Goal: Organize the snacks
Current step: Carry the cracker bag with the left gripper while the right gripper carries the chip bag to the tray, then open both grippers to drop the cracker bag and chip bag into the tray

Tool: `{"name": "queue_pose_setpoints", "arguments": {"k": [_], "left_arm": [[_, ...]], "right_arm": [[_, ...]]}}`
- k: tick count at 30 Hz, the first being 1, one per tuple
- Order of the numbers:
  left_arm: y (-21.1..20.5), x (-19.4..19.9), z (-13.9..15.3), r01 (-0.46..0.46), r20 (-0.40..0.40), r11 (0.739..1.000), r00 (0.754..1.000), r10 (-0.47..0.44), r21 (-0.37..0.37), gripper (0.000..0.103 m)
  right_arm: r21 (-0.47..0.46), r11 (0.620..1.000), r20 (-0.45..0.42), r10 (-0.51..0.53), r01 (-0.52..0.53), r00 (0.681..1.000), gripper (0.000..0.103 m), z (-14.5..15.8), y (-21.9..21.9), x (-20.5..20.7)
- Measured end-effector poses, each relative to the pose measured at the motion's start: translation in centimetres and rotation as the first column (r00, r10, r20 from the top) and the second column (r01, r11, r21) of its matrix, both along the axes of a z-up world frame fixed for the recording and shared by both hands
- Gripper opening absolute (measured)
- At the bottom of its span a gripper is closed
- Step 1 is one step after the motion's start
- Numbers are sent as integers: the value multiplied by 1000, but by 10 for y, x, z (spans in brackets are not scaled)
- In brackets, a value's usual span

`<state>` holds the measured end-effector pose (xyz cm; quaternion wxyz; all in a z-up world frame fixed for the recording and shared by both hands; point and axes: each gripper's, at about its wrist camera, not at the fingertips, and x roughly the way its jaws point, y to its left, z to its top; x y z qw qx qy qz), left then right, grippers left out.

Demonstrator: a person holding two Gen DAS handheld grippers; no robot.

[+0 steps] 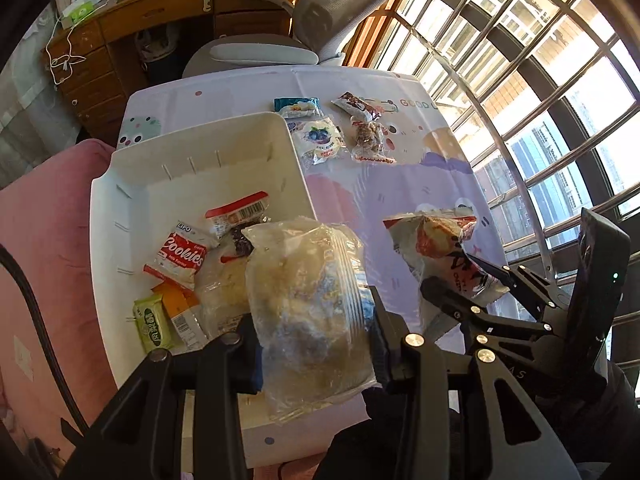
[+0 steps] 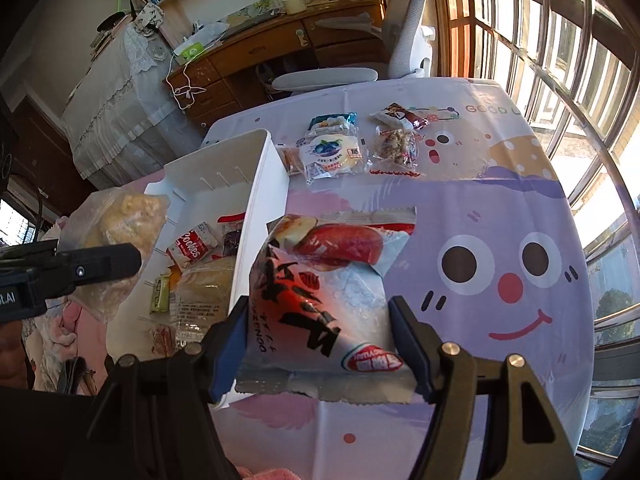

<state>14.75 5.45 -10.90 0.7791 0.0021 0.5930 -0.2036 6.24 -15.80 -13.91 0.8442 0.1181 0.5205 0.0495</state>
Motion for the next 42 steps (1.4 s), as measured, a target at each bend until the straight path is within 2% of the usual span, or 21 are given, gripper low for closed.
{"name": "queue_pose_setpoints", "arguments": {"k": [13,27,29,30,31,34,42], "left_arm": [[79,-20,6,3,55,1000,998,-3,3,39],[121,-26,0,9,86,1000,996,-10,9,40],[122,-26,0,4,94,1000,996,-5,11,58],[123,-26,1,-1,102,1000,995,0,9,72],[124,-26,2,-6,111,1000,994,5,3,76],[127,-28,6,-8,124,1000,992,9,-5,83],[122,-33,0,-9,119,1000,993,12,-21,84]], "right_arm": [[20,999,70,-50,49,996,68,17,67,-23],[9,1000,130,24,-26,991,69,23,134,-27],[2,999,119,35,-35,992,69,22,139,-25],[-8,999,101,36,-35,994,71,19,141,-23],[-27,999,78,32,-30,996,73,17,143,-22],[-44,999,53,28,-26,998,74,12,144,-22],[-51,999,27,20,-19,999,74,9,141,-31]]}}
